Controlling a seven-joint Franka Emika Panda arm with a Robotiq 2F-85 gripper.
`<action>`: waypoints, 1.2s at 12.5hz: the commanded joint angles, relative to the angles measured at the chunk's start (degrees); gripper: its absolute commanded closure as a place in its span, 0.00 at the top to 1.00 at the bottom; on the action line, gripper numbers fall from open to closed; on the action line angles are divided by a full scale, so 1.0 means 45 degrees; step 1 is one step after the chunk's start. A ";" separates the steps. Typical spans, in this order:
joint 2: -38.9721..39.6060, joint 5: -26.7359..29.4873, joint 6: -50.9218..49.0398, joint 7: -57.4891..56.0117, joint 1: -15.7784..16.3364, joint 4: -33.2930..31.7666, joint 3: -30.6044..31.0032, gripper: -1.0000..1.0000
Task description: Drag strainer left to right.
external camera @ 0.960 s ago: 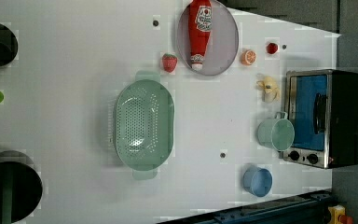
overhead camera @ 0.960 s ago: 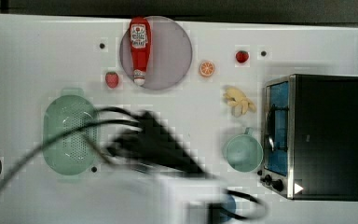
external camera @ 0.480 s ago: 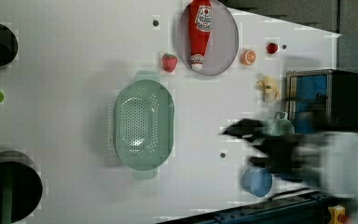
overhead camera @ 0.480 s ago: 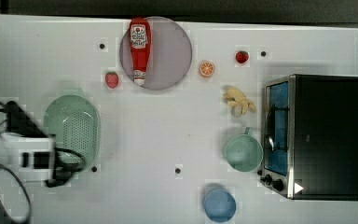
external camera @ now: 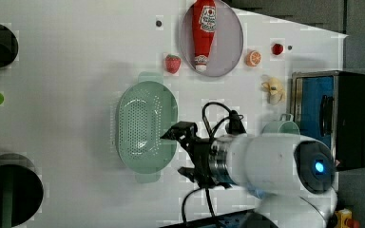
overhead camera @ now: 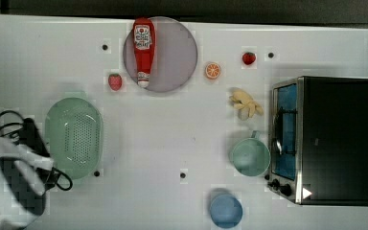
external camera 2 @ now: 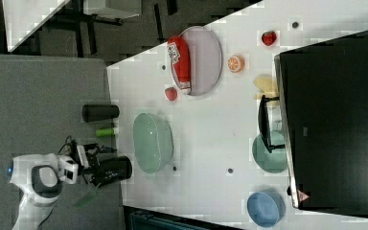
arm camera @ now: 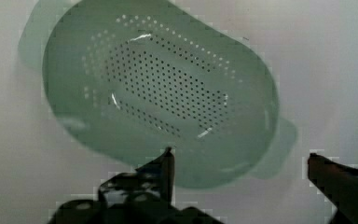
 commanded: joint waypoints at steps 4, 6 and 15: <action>0.2458 -0.0618 0.4082 0.3574 -0.0454 -0.1394 -0.0327 1.00; 0.3332 -0.0701 0.5139 0.3577 -0.0410 -0.1394 -0.0635 1.00; 0.4791 -0.0885 0.6636 0.3546 0.0430 -0.1525 -0.2281 1.00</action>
